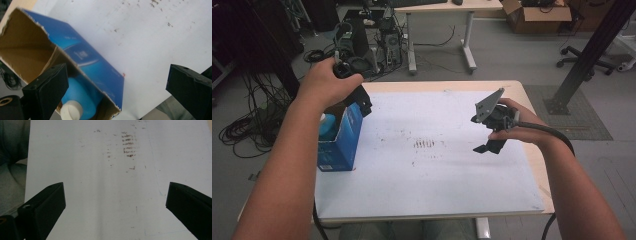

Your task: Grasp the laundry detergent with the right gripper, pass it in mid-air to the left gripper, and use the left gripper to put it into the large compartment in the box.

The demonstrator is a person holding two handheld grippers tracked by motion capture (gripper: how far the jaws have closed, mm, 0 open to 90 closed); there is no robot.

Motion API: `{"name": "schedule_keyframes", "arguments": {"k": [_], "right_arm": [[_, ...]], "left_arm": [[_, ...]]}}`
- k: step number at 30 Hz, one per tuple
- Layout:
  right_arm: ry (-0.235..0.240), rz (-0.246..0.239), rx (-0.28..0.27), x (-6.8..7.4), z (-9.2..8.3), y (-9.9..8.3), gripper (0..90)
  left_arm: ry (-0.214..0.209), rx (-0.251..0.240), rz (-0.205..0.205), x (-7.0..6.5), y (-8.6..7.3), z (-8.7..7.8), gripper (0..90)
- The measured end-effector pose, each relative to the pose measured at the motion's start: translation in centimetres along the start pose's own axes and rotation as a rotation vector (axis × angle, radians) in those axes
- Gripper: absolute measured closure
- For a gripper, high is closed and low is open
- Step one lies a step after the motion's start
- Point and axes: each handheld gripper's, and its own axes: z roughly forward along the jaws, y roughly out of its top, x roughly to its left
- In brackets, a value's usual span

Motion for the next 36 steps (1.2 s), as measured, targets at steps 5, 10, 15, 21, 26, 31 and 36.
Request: {"name": "schedule_keyframes", "arguments": {"k": [5,10,15,21,26,31,36], "right_arm": [[0.029,-0.011,0.047,-0.4,-0.2,0.6,2.8],[0.075,-0.027,0.083,0.0,0.2,1.1,2.9],[0.107,-0.034,0.125,0.3,0.7,1.5,3.1],[0.123,-0.031,0.151,0.1,1.1,1.7,3.3],[0.130,-0.024,0.167,0.0,1.3,1.6,3.3],[0.133,-0.023,0.187,0.0,1.4,1.7,3.5],[0.133,-0.018,0.178,0.1,1.3,1.8,3.5]], "left_arm": [[-0.038,0.009,0.108,-0.6,0.5,0.4,4.5],[-0.053,0.017,0.189,-1.2,1.4,0.7,4.7],[-0.068,0.015,0.253,-2.1,2.2,1.0,4.7],[-0.065,0.044,0.355,-3.3,2.4,1.5,4.7],[-0.080,0.049,0.410,-4.0,2.2,1.9,4.7],[-0.077,0.045,0.425,-4.8,2.0,2.6,4.7],[-0.059,0.029,0.415,-5.3,1.8,2.6,4.6]]}}
